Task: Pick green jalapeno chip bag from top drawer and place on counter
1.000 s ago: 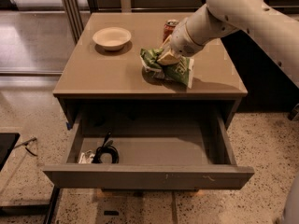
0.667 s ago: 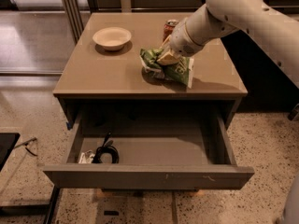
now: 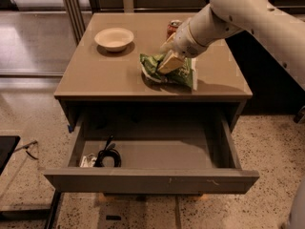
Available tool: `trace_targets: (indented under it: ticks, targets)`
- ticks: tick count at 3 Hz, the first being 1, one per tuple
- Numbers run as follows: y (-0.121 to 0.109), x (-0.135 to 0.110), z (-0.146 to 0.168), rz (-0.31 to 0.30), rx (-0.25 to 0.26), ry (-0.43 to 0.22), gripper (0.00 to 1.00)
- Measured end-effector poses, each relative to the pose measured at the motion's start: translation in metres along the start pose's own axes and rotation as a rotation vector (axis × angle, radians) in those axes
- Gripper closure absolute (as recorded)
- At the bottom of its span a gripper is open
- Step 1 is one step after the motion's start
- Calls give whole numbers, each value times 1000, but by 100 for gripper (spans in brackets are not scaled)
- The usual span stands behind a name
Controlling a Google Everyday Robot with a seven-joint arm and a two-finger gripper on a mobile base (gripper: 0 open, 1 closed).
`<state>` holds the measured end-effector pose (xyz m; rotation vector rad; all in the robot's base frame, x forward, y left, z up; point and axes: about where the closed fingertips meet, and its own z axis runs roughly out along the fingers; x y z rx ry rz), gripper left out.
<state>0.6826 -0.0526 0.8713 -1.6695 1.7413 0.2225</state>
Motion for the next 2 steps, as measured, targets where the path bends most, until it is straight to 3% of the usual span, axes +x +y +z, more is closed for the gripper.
trace_targets:
  ticks: [1,2]
  targets:
    - [0,0,0,0,0,0,0]
    - [0,0,0,0,0,0,0]
